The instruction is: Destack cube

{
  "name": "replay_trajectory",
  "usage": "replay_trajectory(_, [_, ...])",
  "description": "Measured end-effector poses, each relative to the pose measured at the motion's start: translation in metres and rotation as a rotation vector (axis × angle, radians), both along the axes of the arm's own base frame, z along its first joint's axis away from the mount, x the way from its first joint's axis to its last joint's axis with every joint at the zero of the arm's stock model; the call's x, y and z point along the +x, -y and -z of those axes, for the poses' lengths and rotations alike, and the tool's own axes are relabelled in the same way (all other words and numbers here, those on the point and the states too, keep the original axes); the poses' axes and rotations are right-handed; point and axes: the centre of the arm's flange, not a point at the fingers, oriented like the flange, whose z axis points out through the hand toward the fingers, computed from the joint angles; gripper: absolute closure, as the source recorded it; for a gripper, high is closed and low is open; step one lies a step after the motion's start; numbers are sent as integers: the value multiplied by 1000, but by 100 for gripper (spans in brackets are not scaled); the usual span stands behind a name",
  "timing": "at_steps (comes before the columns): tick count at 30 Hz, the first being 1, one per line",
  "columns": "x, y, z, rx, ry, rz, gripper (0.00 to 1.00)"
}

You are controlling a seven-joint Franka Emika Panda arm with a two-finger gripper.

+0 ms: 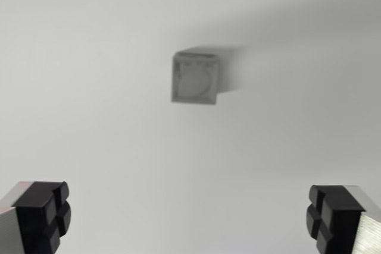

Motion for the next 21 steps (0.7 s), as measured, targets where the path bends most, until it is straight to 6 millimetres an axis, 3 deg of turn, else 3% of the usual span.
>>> replay_trajectory(21, [0,0,-10,0,-2,0,0])
